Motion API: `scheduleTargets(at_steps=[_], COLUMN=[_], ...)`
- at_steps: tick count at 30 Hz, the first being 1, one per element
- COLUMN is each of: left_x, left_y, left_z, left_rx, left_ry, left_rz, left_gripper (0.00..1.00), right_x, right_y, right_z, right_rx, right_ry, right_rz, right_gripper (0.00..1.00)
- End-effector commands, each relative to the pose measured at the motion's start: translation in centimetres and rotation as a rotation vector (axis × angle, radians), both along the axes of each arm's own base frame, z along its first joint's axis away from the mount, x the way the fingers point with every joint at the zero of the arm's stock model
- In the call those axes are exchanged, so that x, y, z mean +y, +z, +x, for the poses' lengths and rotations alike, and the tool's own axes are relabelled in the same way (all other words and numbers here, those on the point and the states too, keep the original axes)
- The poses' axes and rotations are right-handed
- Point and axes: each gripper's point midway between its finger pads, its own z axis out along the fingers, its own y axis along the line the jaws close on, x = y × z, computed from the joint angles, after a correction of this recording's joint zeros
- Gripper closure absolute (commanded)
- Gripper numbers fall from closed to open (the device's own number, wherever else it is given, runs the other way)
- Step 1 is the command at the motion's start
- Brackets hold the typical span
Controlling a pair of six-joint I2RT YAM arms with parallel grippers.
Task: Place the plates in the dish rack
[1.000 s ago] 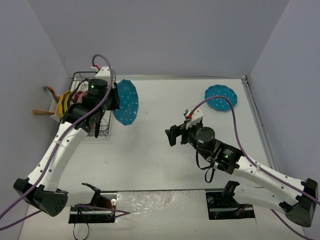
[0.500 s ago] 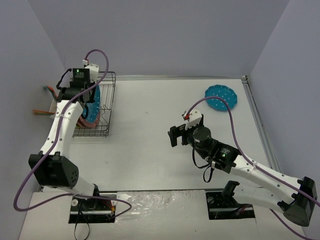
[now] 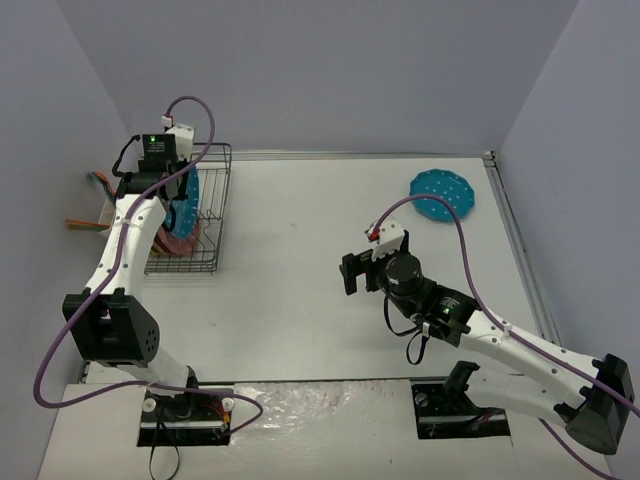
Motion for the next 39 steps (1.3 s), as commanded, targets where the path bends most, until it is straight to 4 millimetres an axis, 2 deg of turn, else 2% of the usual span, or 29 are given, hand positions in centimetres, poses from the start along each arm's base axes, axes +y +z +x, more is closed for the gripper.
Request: scheduleTargets(at_steps=[1,4,11,23,28,31,35,39], left_x=[2.0,2.2,1.5,1.3,1.7,1.8,1.8,1.0], left_y=[9.1,9.0,5.7,1.1,-0.8,-1.3,-1.4,-0.5], left_z=[1.0,1.3,2.3,3.0,2.9,2.9,3.0,2.7], left_rx=[-0.305,-0.305,-0.234,-0.176,-0.145,-0.152,-0.176,-0.202], left_ry=[0.066,0.062,0.033,0.046,0.065,0.071,0.076,0.051], left_rz=[0.039,0.044,0.021,-0.009,0.006,0.012,0.007,-0.035], left_gripper=[1.0,1.0,1.0,1.0,0.9,0.85,0.71,0.55], right_x=[0.0,0.1,-0.1,-0.2,-0.2,-0.3,-0.2,-0.1], right_y=[1.7,1.5,1.9,1.3,1.0,0.7,0.4,0.5], right_z=[0.6,0.7,0.7,0.9,0.9,0.9,0.9,1.2], right_rx=[-0.045,-0.04,-0.049,-0.032,-0.026,-0.019,-0.01,-0.004], right_ry=[-0.012,-0.014,-0.018,-0.023,-0.026,-0.026,-0.025,-0.028], right_rz=[0.049,0.045,0.051,0.048,0.047,0.046,0.039,0.045], right_gripper=[0.0,0.0,0.0,0.0,0.0,0.0,0.0,0.0])
